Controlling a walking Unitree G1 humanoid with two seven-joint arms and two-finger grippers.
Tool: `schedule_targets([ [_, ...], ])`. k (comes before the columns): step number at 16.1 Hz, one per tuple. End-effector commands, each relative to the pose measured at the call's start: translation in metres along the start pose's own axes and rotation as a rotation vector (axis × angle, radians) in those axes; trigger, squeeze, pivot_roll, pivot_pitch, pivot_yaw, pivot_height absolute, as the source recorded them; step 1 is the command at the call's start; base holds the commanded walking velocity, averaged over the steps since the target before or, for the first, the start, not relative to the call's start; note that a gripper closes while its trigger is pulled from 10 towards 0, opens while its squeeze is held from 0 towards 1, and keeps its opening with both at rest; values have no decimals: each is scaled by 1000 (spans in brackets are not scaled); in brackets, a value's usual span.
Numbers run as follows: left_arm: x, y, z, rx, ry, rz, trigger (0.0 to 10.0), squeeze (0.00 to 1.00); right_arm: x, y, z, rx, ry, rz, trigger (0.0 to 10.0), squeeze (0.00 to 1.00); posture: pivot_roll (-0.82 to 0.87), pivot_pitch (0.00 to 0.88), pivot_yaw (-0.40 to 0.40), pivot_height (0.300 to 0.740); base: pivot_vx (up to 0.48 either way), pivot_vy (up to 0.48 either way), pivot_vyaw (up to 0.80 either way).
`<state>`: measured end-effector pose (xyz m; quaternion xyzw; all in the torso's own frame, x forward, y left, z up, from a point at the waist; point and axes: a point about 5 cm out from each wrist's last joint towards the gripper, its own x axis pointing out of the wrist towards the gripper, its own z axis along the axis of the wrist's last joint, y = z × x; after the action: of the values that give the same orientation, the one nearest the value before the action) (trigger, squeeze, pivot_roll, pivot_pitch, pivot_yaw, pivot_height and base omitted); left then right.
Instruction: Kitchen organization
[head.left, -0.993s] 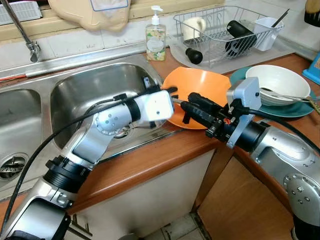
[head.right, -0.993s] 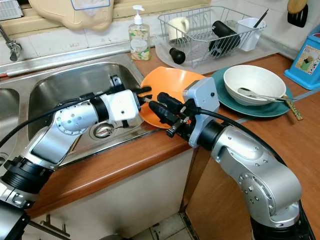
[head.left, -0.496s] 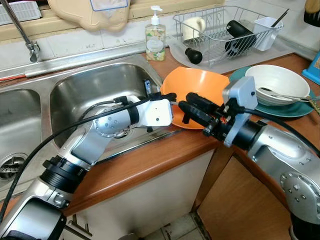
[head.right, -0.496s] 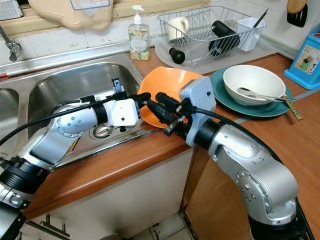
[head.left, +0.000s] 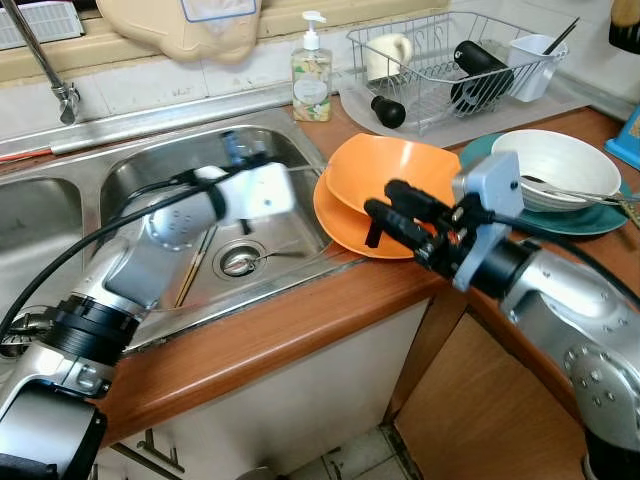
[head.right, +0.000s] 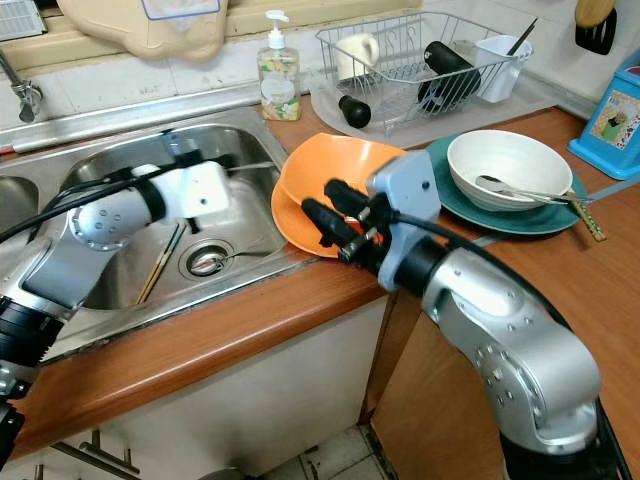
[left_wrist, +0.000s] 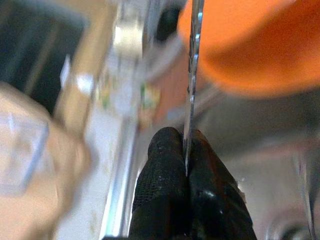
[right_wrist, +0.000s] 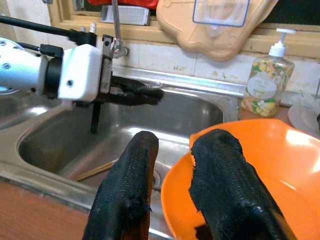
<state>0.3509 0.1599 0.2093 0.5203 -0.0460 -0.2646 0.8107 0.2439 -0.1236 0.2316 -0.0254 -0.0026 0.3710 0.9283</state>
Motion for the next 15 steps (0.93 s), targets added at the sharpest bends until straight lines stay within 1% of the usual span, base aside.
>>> schedule_targets([
  [1, -3, 8, -9, -1, 59, 26, 1529, 0, -1, 4, 2, -15, 3, 22, 10000, 0, -197, 0, 76, 740, 0, 0, 0],
  [2, -3, 5, -22, -21, 135, 20, 5647, 0, -2, 6, -2, -27, 26, 32, 10000, 0, -198, 0, 77, 740, 0, 0, 0],
  [3, -4, -2, -38, -34, 225, -22, 10000, 0, -2, 8, -5, -39, 47, 45, 10000, 0, -199, 0, 76, 740, 0, 0, 0],
  [4, -4, -5, -42, -39, 253, -34, 10000, 0, -3, 8, -5, -41, 53, 49, 10000, 0, -198, 0, 76, 740, 0, 0, 0],
  [5, -4, -12, -54, -97, 325, -56, 10000, 0, -3, 11, -9, -50, 79, 73, 10000, 0, -200, 0, 75, 740, 0, 0, 0],
  [6, -3, -15, -57, -128, 347, -70, 10000, 0, -4, 12, -10, -52, 89, 84, 10000, 0, -200, 0, 75, 740, 0, 0, 0],
  [7, -2, -21, -60, -162, 371, -102, 10000, 220, -4, 14, -12, -53, 98, 96, 10000, 0, -198, 0, 73, 740, 0, 0, 0],
  [8, -1, -24, -62, -188, 387, -117, 10000, 1000, -4, 15, -13, -54, 102, 102, 10000, 0, -198, 0, 73, 740, 0, 0, 0],
  [9, 1, -27, -63, -215, 393, -140, 10000, 1000, -5, 16, -14, -59, 108, 106, 10000, 0, -198, 0, 73, 740, 0, 0, 0],
  [10, 1, -28, -63, -219, 396, -153, 10000, 1000, -5, 16, -15, -61, 112, 106, 10000, 0, -198, 0, 73, 740, 0, 0, 0],
  [11, 3, -36, -64, -227, 409, -198, 10000, 1000, -5, 16, -17, -66, 120, 100, 10000, 0, -198, 0, 73, 740, 0, 0, 0],
  [14, 2, -44, -65, -237, 422, -225, 10000, 1000, -4, 14, -18, -70, 117, 69, 10000, 0, -200, 0, 75, 740, 0, 0, 0],
  [15, 2, -47, -64, -253, 421, -235, 10000, 1000, -3, 4, -15, -74, 103, -12, 10000, 0, -198, 0, 71, 740, 0, 0, 0],
])
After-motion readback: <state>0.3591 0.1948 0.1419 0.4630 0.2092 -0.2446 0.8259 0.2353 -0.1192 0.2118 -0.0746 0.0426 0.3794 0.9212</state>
